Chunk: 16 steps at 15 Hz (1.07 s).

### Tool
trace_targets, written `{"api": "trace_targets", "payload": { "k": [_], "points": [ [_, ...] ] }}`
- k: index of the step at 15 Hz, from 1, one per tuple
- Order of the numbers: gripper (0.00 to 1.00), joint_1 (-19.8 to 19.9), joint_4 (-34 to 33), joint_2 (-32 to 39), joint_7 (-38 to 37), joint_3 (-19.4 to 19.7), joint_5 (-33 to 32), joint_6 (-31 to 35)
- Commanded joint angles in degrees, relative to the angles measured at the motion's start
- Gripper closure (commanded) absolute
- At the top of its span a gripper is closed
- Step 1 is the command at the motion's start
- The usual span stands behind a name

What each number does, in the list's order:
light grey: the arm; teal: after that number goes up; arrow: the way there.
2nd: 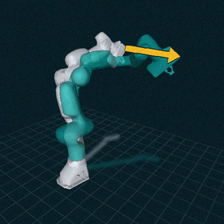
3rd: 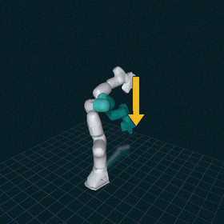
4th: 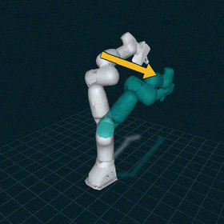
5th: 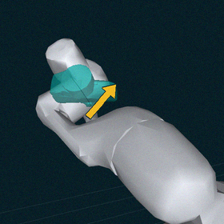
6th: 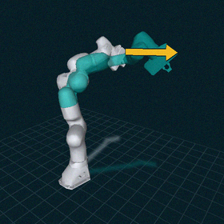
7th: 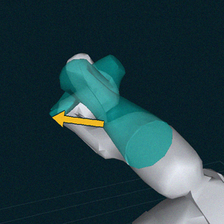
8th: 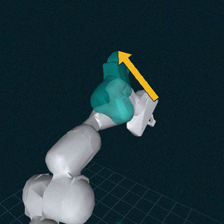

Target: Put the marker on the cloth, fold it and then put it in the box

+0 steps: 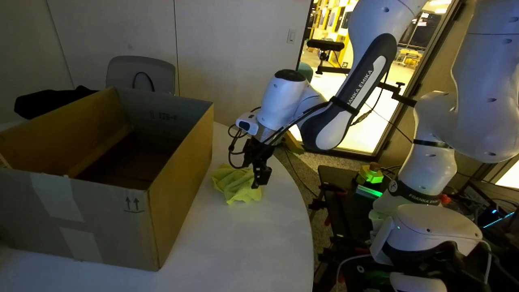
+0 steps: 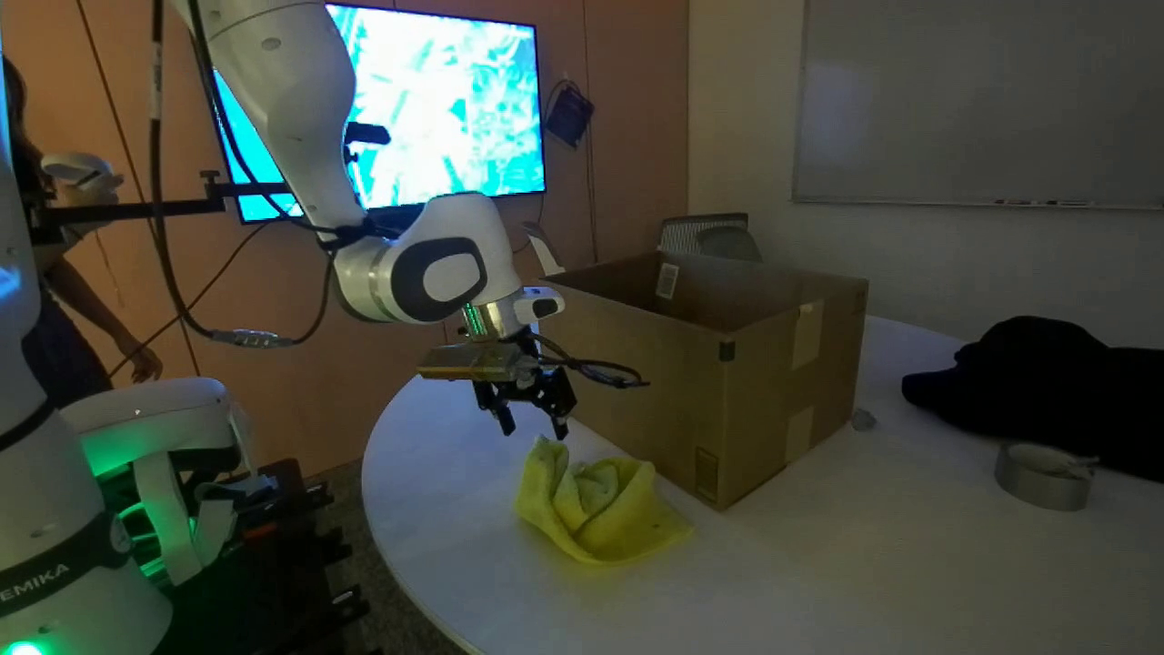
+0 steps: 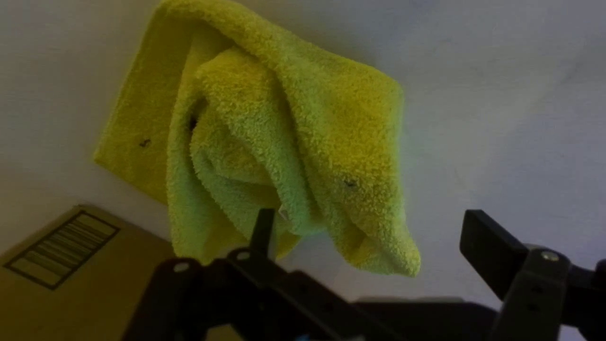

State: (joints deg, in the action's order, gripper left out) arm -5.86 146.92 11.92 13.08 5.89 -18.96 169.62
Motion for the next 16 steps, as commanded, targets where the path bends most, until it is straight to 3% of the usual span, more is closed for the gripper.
{"api": "trace_targets", "payload": {
  "k": [1,5,9,12,15,16],
  "points": [
    [0.0,3.35,-5.72,6.33,7.53,-1.71,-3.07,-1.53],
    [0.0,2.15,-12.13,13.95,7.41,2.1,-9.12,-1.53],
    [0.0,1.96,-19.12,22.23,6.3,4.35,-10.87,-1.73],
    [0.0,2.89,-22.71,26.32,6.66,4.05,-9.59,-3.13],
    [0.0,5.36,-24.77,27.51,9.0,1.26,-7.93,-6.76],
    [0.25,6.5,-25.22,27.44,9.69,-0.09,-6.95,-8.39]
  ]
}}
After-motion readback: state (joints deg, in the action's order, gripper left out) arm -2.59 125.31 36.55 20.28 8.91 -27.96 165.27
